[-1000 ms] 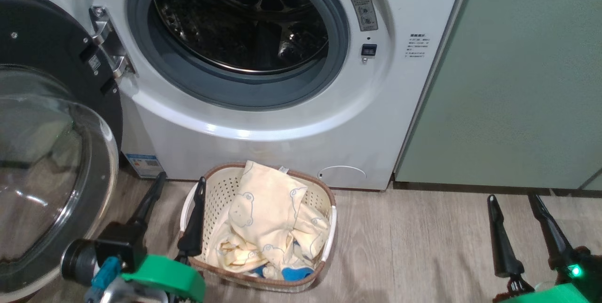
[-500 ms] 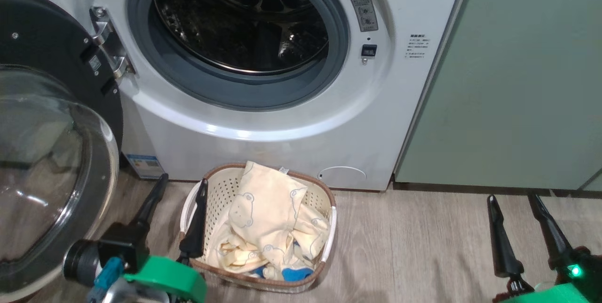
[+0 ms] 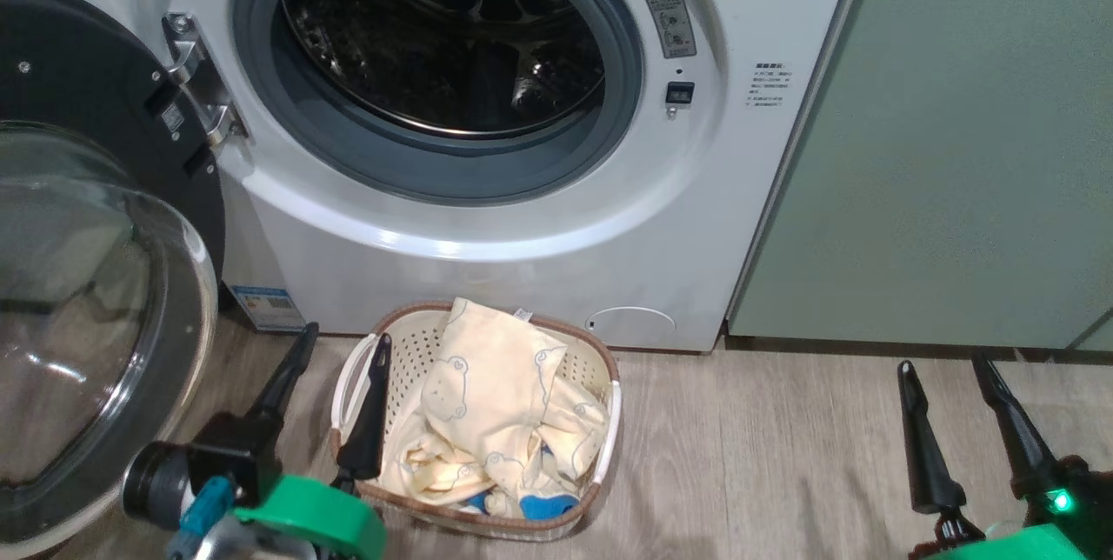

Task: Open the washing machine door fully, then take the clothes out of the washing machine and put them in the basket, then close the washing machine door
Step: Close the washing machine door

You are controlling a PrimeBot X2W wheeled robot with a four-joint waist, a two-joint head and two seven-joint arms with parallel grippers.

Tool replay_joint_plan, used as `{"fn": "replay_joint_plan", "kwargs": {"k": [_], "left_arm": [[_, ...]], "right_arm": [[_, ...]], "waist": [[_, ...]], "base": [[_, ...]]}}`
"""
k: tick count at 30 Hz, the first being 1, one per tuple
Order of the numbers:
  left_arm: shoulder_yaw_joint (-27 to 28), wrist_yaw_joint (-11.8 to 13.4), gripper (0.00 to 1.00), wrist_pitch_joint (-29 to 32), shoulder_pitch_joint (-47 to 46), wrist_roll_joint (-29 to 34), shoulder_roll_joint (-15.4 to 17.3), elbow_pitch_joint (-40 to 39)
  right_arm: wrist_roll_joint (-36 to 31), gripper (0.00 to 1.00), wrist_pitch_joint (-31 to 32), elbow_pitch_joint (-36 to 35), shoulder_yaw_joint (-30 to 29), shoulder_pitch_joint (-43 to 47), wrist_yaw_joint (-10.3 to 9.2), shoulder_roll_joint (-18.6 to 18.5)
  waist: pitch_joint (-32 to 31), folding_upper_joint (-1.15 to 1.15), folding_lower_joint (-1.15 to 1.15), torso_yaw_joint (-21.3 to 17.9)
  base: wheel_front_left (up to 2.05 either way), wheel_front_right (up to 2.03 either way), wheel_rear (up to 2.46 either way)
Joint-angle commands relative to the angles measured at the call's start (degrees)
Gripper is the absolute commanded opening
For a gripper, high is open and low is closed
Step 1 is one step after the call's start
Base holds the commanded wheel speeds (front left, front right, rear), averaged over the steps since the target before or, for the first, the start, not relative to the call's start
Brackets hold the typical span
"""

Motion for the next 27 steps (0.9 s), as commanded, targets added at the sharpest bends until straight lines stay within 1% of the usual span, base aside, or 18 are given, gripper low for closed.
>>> {"fn": "replay_joint_plan", "kwargs": {"k": [1,27], "left_arm": [[2.0,0.36,1.0,-0.27,-2.24,-0.31,0.83,-1.79],[1.25,1.22,1.0,-0.23,-2.38,-0.59,1.44,-1.74]], "right_arm": [[-0.34,1.0,-0.38,-1.72,1.07,-1.72,0.2,-0.73],[-0.23,1.0,-0.38,-1.54,1.17,-2.16,0.2,-0.75]], "waist": [[0.06,0.0,0.0,0.0],[0.36,0.0,0.0,-0.12]], "base": [[0.0,0.0,0.0],[0.0,0.0,0.0]]}}
